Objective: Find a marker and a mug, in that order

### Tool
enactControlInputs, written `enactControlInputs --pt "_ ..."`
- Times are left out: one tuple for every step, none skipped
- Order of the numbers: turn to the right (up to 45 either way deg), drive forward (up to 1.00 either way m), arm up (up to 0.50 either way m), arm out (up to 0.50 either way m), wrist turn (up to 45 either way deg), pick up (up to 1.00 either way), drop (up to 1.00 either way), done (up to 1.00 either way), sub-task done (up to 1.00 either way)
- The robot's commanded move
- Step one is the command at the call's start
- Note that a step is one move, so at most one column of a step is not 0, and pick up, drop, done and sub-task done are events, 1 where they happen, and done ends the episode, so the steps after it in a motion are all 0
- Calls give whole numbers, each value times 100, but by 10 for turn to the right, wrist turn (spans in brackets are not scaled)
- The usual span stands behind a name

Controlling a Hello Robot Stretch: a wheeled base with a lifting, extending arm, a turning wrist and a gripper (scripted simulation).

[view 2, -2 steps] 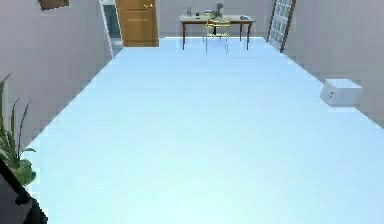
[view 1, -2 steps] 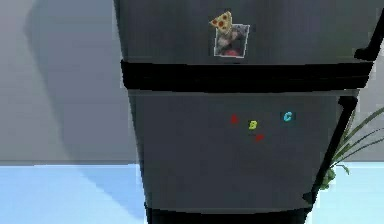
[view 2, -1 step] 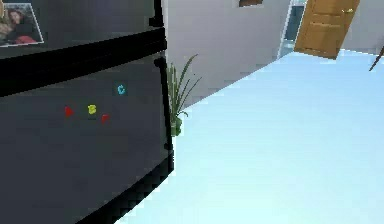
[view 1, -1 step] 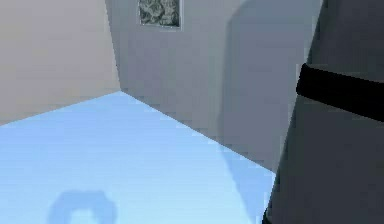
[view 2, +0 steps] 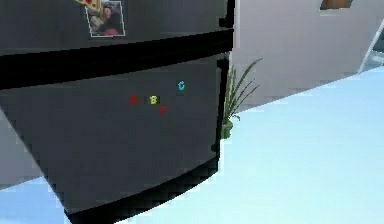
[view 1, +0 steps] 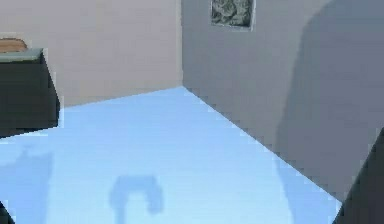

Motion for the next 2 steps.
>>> enactControlInputs --pt "0 25 0 0 0 0 0 0 0" --pt "-180 0 0 0 0 0 0 0 0"
